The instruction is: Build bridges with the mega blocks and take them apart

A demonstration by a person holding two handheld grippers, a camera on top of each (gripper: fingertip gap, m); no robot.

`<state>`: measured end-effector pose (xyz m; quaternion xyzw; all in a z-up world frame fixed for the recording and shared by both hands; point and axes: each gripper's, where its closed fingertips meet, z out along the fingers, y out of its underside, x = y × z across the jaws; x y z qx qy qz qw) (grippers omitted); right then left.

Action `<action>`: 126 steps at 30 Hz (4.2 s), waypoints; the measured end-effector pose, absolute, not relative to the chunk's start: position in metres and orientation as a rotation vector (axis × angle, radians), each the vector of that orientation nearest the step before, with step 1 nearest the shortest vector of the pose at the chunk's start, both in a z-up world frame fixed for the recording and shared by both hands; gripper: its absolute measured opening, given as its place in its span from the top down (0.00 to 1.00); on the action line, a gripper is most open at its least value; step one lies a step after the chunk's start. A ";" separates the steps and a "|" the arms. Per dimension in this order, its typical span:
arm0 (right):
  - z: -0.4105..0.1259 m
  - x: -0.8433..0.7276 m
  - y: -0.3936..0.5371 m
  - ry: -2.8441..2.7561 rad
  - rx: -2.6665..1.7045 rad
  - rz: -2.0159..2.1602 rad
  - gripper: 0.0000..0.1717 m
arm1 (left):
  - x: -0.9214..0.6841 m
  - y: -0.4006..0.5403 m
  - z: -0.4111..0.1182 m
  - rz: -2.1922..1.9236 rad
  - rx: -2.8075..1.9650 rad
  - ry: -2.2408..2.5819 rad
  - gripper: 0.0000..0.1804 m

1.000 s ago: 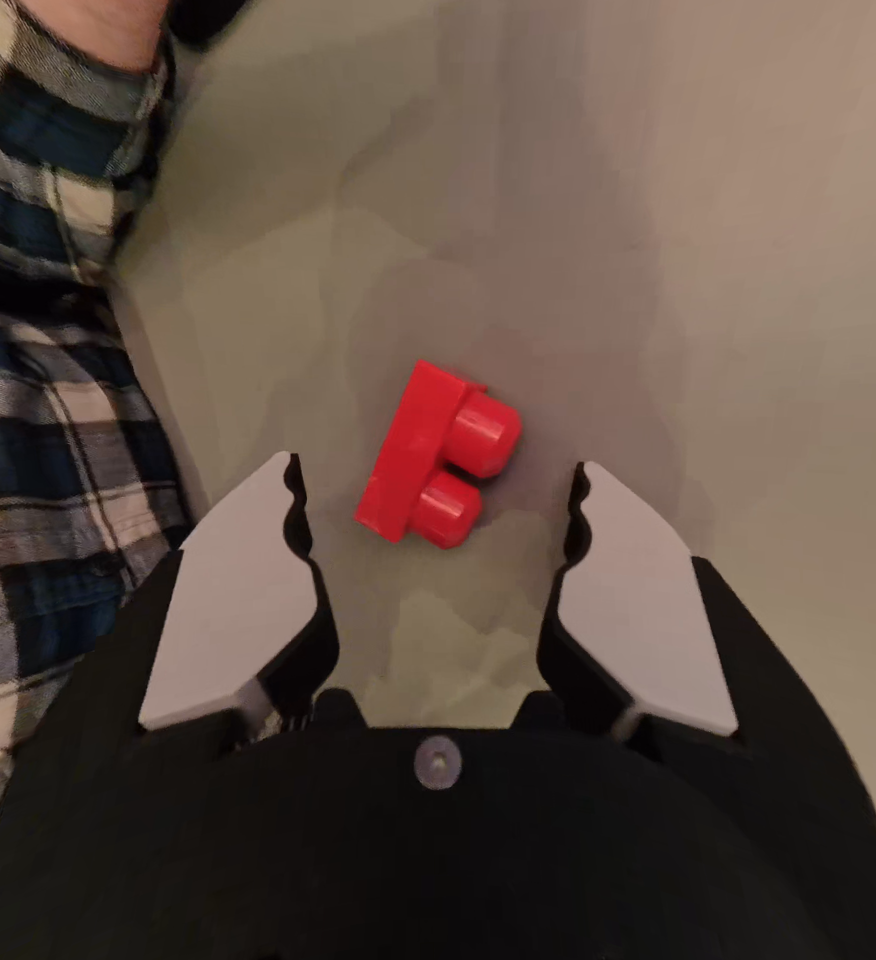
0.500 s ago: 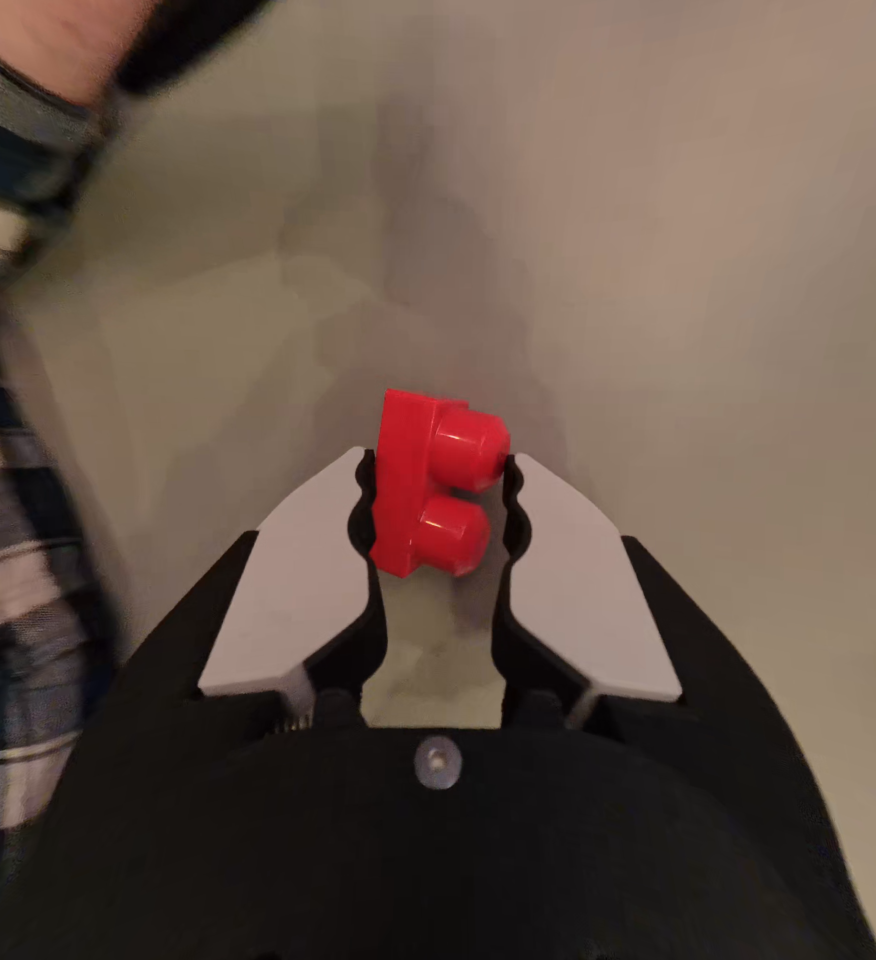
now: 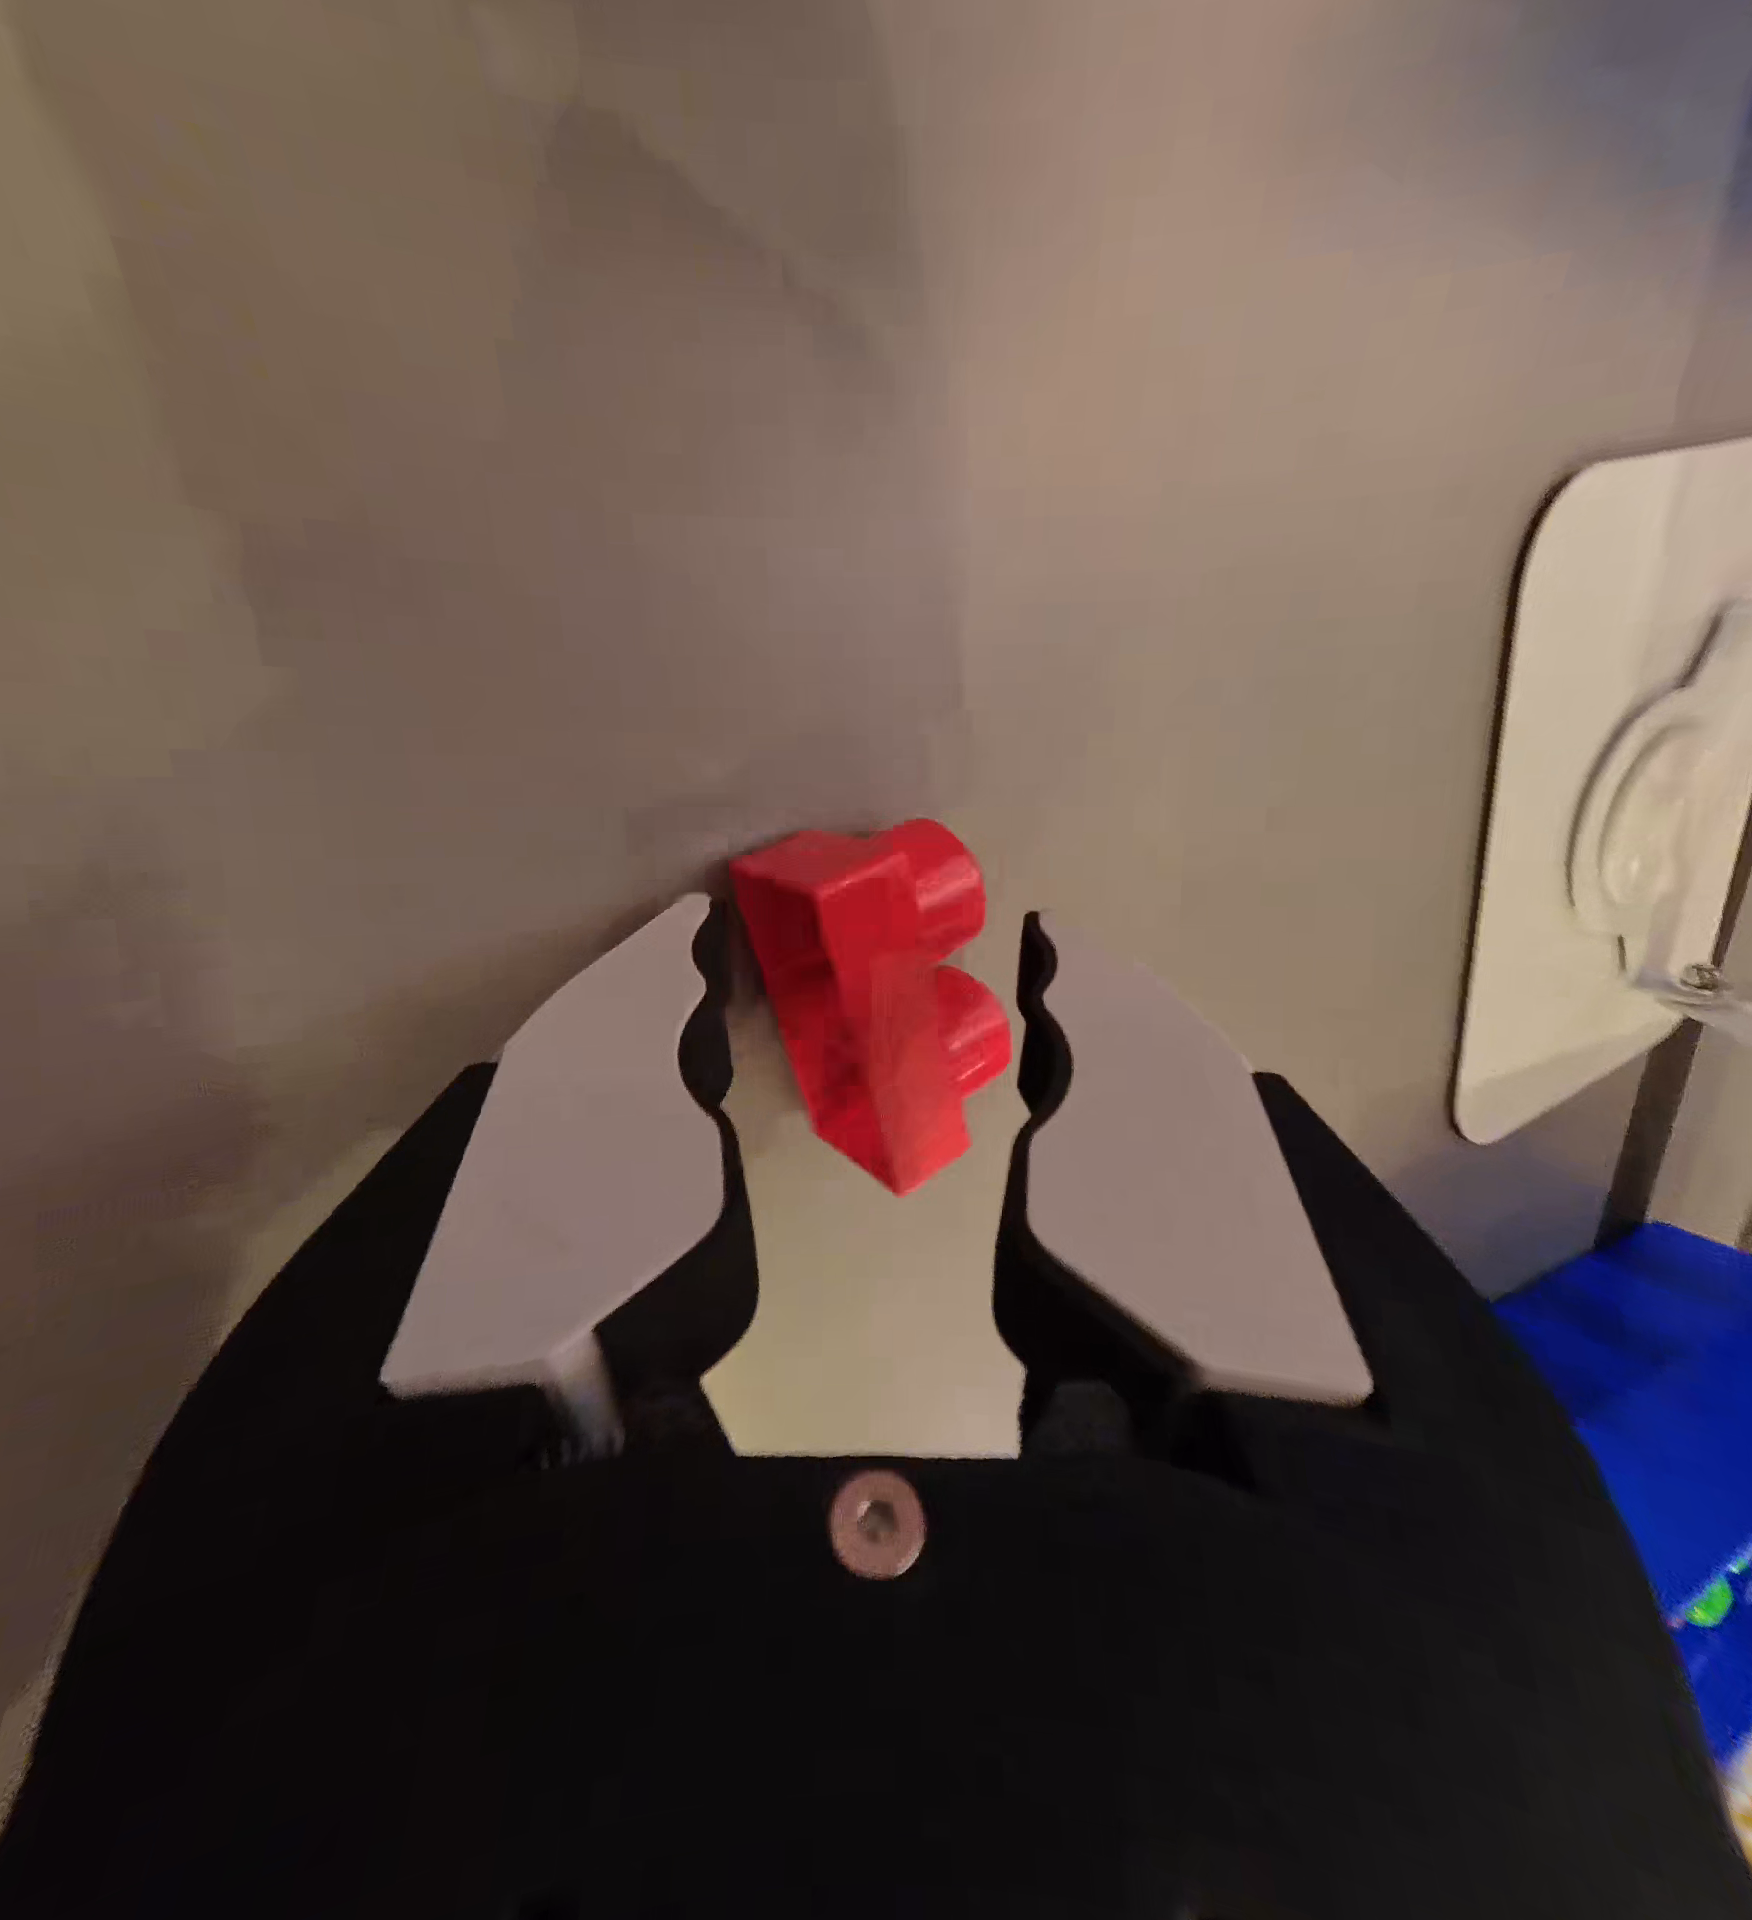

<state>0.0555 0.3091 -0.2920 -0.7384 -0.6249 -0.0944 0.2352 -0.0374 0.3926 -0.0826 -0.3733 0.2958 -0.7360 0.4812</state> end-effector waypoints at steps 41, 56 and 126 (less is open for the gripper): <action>-0.284 0.058 0.269 -1.988 -2.101 0.623 0.69 | -0.028 0.386 -0.087 -1.799 -0.921 0.780 0.58; -0.289 0.061 0.231 -2.220 -2.111 0.787 0.71 | -0.029 0.383 -0.085 -1.797 -0.911 0.791 0.58; 0.011 0.069 0.398 -0.820 -1.741 1.394 0.80 | 0.074 0.400 -0.002 -0.223 -0.776 1.272 0.58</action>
